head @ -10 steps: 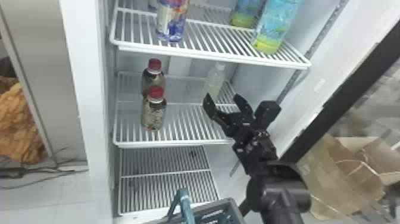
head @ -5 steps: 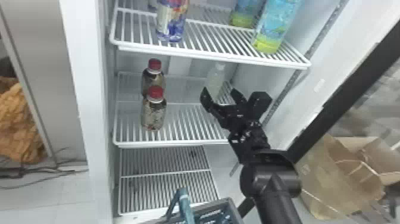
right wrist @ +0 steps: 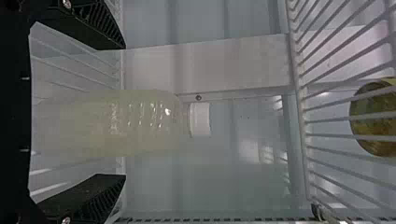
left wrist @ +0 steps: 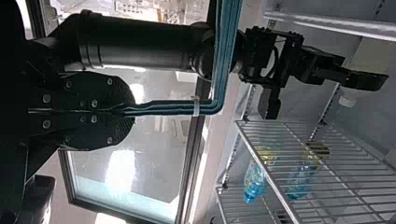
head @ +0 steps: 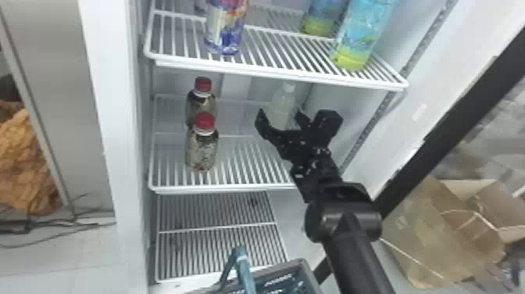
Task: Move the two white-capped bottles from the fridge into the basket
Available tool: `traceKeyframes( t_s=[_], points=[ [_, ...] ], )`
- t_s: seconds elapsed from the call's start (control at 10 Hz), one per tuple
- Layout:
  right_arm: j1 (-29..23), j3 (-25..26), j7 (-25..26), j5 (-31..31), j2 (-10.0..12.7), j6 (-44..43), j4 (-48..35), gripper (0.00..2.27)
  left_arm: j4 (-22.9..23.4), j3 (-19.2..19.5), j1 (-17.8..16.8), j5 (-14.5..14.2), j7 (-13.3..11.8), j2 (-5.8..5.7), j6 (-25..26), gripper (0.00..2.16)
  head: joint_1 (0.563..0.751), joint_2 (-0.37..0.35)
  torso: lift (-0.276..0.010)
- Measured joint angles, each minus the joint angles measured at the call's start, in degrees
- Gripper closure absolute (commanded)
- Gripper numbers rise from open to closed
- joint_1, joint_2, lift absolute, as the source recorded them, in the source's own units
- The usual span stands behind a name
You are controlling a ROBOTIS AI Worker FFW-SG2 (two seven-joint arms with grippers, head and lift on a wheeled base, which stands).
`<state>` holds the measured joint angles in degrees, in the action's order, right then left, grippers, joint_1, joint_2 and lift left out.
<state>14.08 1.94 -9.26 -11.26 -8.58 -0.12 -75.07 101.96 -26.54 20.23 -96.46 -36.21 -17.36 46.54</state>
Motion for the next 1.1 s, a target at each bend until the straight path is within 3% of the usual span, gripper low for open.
traceKeyframes(
  t_s=[0.7, 0.9, 1.0, 1.1],
  points=[
    [4.0, -1.1, 2.9, 1.0, -0.2, -1.4, 6.0, 0.10, 0.0, -0.5, -0.3, 0.1, 0.0, 0.05, 0.1, 1.12, 0.695, -0.350, -0.260],
    [4.5, -1.1, 3.5, 0.9, -0.2, -1.2, 7.1, 0.33, 0.0, -0.5, -0.3, 0.1, 0.0, 0.05, 0.1, 1.12, 0.695, -0.350, -0.260],
    [4.7, -1.1, 3.7, 0.7, -0.2, -0.9, 7.5, 0.61, 0.0, -0.5, -0.3, 0.1, 0.0, 0.05, 0.2, 1.12, 0.695, -0.350, -0.260],
    [4.8, -1.2, 3.7, 0.4, -0.2, -0.7, 7.8, 0.75, -0.1, -0.6, -0.3, 0.1, 0.0, 0.05, 0.2, 1.12, 0.695, -0.350, -0.260]
  ],
)
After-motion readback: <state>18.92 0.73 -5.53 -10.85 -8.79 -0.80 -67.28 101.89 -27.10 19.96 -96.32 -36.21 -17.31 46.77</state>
